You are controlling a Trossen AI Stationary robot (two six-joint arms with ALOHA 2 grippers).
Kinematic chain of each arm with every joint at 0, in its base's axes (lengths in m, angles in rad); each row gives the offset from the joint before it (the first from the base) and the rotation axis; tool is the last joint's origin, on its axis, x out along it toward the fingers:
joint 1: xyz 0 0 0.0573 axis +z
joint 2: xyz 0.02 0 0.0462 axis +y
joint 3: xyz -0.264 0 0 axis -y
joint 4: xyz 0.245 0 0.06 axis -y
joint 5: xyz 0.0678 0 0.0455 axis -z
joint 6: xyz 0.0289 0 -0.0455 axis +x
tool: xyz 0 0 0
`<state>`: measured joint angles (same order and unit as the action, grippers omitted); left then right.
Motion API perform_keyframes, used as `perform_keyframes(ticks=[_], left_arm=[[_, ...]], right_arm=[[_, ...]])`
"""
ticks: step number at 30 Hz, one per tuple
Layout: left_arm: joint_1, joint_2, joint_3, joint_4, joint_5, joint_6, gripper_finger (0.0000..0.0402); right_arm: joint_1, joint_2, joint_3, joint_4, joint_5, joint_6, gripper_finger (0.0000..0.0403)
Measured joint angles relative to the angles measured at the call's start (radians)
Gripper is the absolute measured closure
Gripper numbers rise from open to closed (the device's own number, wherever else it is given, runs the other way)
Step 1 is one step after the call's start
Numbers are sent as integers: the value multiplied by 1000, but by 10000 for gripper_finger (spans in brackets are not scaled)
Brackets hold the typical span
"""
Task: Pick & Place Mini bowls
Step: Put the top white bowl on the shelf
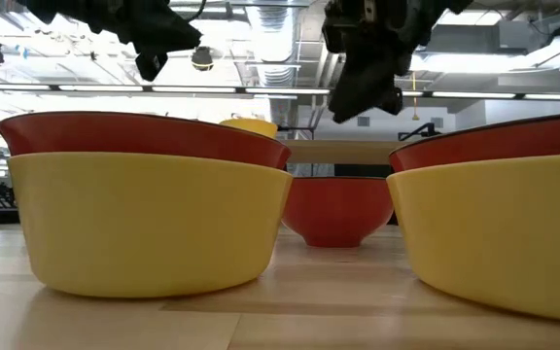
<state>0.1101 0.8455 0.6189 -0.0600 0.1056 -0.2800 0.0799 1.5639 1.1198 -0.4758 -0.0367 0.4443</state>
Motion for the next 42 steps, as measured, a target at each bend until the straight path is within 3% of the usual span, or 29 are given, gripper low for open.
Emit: perform_keyframes(ticks=[5,25,42], left_arm=[[0,0,-4,5,0,-24,348],[-5,1,-5,17,0,-47,348],[-24,1,-5,22,-8,-39,348]], right_arm=[[-30,14,0,-11,-72,-74,316],[-10,158,1,-38,-92,-87,316],[-10,160,0,-70,-92,-88,316]])
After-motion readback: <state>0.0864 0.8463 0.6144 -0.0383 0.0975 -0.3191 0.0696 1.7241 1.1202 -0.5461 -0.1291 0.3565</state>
